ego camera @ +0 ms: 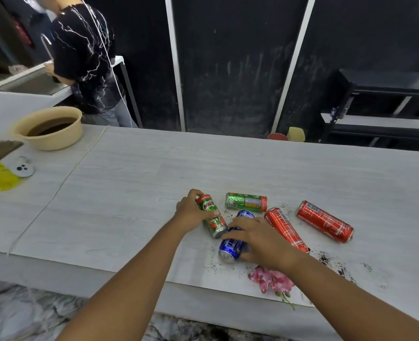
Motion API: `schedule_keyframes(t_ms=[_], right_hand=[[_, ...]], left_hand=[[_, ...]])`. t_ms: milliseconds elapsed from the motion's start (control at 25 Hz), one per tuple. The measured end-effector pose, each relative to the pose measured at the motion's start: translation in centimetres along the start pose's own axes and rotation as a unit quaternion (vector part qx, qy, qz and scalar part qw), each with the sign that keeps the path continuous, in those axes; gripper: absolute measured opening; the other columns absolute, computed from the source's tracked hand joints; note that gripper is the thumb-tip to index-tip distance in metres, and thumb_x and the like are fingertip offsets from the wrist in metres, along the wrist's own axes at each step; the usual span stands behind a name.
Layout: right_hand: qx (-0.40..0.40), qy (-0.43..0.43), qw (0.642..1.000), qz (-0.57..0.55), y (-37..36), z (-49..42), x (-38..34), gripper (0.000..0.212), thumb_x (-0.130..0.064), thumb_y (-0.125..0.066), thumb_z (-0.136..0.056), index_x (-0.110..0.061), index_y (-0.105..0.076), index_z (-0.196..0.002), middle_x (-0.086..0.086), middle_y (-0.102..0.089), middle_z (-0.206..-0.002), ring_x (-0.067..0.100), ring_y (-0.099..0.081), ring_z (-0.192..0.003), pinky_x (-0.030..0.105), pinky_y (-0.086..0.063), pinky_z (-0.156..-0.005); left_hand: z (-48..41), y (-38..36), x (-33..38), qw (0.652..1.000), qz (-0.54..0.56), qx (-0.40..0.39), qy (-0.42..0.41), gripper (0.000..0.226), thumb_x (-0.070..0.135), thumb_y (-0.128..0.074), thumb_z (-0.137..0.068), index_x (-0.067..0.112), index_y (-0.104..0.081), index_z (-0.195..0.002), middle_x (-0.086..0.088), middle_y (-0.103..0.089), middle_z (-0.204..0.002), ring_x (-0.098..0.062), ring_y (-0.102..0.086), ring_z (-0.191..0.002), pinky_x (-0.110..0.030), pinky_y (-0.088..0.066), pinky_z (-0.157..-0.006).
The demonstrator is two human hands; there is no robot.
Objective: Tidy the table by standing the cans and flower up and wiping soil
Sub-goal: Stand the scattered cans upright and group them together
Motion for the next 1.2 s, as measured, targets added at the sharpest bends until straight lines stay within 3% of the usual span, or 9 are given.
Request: schedule_keyframes(t_ms=[80, 200, 480, 600, 680, 760, 920, 1040, 1200], right_hand=[[0.016, -0.019, 0.999, -0.030, 0.2, 0.1, 0.7, 0.065, -0.045, -0.076, -0.089, -0.049, -0.053, -0.149, -0.011, -0.053, -0.151, 0.014, -0.049, -0.140, 0.042, -0.039, -0.117], [0.069, -0.057, 0.986, -0.142, 1.1, 0.5, 2.2, 0.067, -0.049, -0.083, -0.085, -0.046, -0.058, -0.147, -0.013, -0.057, -0.147, 0.009, -0.052, -0.135, 0.039, -0.044, -0.116], [0.157, -0.157, 0.895, -0.388, 1.9, 1.3, 4.8, 0.072, -0.060, -0.088, -0.074, -0.054, -0.058, -0.140, -0.029, -0.061, -0.137, -0.008, -0.058, -0.126, 0.025, -0.055, -0.104], [0.167, -0.199, 0.844, -0.468, 1.1, 1.2, 5.6, 0.066, -0.056, -0.087, -0.080, -0.049, -0.059, -0.139, -0.025, -0.066, -0.135, -0.005, -0.061, -0.126, 0.032, -0.058, -0.103], [0.168, -0.224, 0.828, -0.486, 0.6, 1.3, 5.8, 0.064, -0.055, -0.085, -0.082, -0.046, -0.058, -0.139, -0.023, -0.069, -0.131, -0.003, -0.064, -0.121, 0.036, -0.058, -0.105], [0.171, -0.233, 0.824, -0.487, 0.6, 1.5, 5.7, 0.063, -0.055, -0.087, -0.081, -0.047, -0.057, -0.136, -0.023, -0.069, -0.130, -0.004, -0.065, -0.119, 0.035, -0.057, -0.105], [0.165, -0.241, 0.847, -0.444, 0.8, 1.5, 5.2, 0.068, -0.046, -0.091, -0.079, -0.044, -0.056, -0.139, -0.026, -0.065, -0.133, -0.010, -0.058, -0.124, 0.034, -0.050, -0.109], [0.186, -0.253, 0.837, -0.447, 1.1, 1.7, 4.9, 0.069, -0.040, -0.091, -0.080, -0.036, -0.059, -0.141, -0.020, -0.065, -0.136, 0.001, -0.058, -0.129, 0.041, -0.049, -0.113], [0.261, -0.248, 0.792, -0.492, 3.2, 3.9, 5.8, 0.060, -0.036, -0.093, -0.078, -0.036, -0.064, -0.131, -0.016, -0.073, -0.128, 0.003, -0.066, -0.122, 0.036, -0.053, -0.106]], left_hand=[[0.3, 0.2, -0.1, 0.999, 0.048, -0.008, -0.006, 0.081, 0.035, -0.100, -0.072, 0.034, -0.049, -0.135, -0.005, -0.056, -0.141, -0.024, -0.057, -0.126, -0.046, -0.053, -0.106], [1.1, 0.6, -0.1, 0.995, 0.098, -0.009, -0.023, 0.074, 0.026, -0.098, -0.075, 0.041, -0.049, -0.128, -0.002, -0.057, -0.137, -0.013, -0.059, -0.115, -0.030, -0.051, -0.085], [2.9, 1.4, 0.5, 0.983, 0.169, 0.030, -0.070, 0.068, 0.007, -0.091, -0.083, 0.046, -0.050, -0.121, 0.016, -0.056, -0.135, -0.014, -0.069, -0.114, -0.027, -0.058, -0.085], [3.4, 1.3, 0.7, 0.977, 0.191, 0.045, -0.083, 0.078, -0.003, -0.087, -0.084, 0.045, -0.046, -0.130, 0.020, -0.052, -0.140, -0.010, -0.060, -0.127, -0.017, -0.057, -0.082], [3.8, 1.0, 0.8, 0.976, 0.197, 0.042, -0.087, 0.093, -0.007, -0.085, -0.084, 0.046, -0.040, -0.146, 0.022, -0.050, -0.141, -0.007, -0.058, -0.128, -0.016, -0.058, -0.085], [4.2, 0.4, 0.7, 0.975, 0.201, 0.031, -0.087, 0.101, -0.008, -0.083, -0.085, 0.045, -0.036, -0.156, 0.022, -0.051, -0.142, -0.004, -0.057, -0.129, -0.023, -0.056, -0.099], [5.2, -0.6, 0.0, 0.983, 0.164, 0.018, -0.082, 0.076, 0.000, -0.085, -0.086, 0.037, -0.055, -0.144, 0.015, -0.065, -0.139, -0.006, -0.059, -0.134, -0.034, -0.052, -0.114], [6.0, -1.0, 0.2, 0.984, 0.158, 0.016, -0.085, 0.067, 0.007, -0.089, -0.082, 0.042, -0.061, -0.132, 0.018, -0.071, -0.129, -0.007, -0.064, -0.126, -0.032, -0.058, -0.103], [6.8, -1.0, 3.7, 0.981, 0.156, 0.028, -0.115, 0.065, 0.013, -0.093, -0.080, 0.045, -0.062, -0.127, 0.026, -0.071, -0.123, 0.003, -0.065, -0.116, -0.010, -0.054, -0.082]])
Point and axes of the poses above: each hand's wrist, its own z-axis away from the middle knuckle, its own y-axis out of the back of the hand, x = y × z, the point moved 10 cm from there along -z, towards the middle knuckle
